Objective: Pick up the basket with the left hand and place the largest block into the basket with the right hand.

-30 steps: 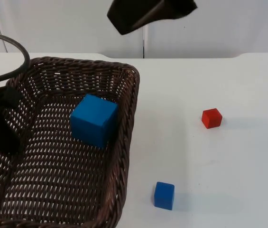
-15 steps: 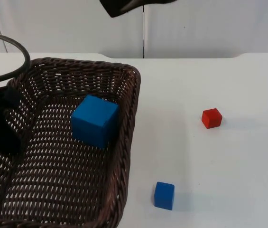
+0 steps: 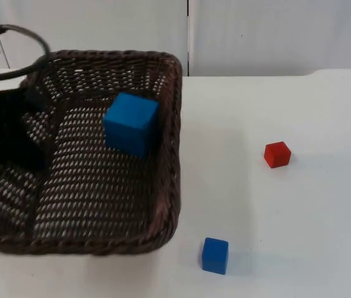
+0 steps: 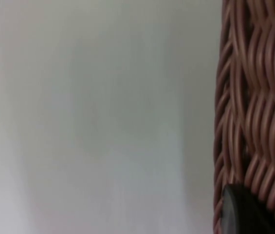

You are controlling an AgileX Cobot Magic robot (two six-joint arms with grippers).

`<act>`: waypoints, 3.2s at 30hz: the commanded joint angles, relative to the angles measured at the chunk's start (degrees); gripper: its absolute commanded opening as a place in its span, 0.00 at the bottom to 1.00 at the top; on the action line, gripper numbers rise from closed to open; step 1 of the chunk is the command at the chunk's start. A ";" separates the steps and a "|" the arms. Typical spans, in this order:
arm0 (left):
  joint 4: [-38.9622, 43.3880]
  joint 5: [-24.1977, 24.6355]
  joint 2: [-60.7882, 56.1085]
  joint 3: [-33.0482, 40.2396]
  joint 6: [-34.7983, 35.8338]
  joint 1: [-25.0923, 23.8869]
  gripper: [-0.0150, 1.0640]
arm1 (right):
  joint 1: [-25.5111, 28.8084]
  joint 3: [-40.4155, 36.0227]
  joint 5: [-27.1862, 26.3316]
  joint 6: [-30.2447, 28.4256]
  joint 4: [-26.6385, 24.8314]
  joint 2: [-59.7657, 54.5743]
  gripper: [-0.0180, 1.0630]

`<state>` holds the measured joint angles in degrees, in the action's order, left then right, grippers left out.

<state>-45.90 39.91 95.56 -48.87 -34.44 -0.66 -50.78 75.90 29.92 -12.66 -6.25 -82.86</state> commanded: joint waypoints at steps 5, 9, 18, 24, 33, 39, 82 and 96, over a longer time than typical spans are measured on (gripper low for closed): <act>-4.67 0.23 7.94 -7.63 -0.18 3.62 0.01 | -0.27 0.27 -0.25 0.21 -0.04 1.17 0.76; -6.32 -0.96 16.60 -15.47 -0.18 8.15 0.01 | -0.27 0.27 -0.54 0.21 0.17 2.60 0.76; -9.51 -1.22 27.92 -26.33 -0.18 10.73 0.01 | -0.27 0.27 0.71 0.39 0.17 5.54 0.76; -10.95 -0.77 32.97 -31.44 -0.18 10.73 0.01 | -0.27 0.27 1.03 0.35 0.17 5.94 0.76; -11.33 -0.01 36.45 -34.19 -0.18 10.73 0.01 | -0.27 0.27 1.15 0.35 0.17 5.94 0.76; -12.17 0.47 36.45 -34.19 -0.18 10.73 0.04 | -0.27 0.27 1.26 0.35 0.17 5.94 0.76; 0.70 3.15 24.36 -34.05 3.15 9.22 0.93 | -0.27 0.27 1.61 1.32 0.83 6.04 0.76; 2.04 0.43 15.33 -23.38 3.27 9.22 0.93 | -0.27 0.03 5.70 2.25 1.67 9.01 0.76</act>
<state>-44.21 40.88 113.21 -74.10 -31.04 8.68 -50.78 75.90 34.07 -11.15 -4.96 -74.56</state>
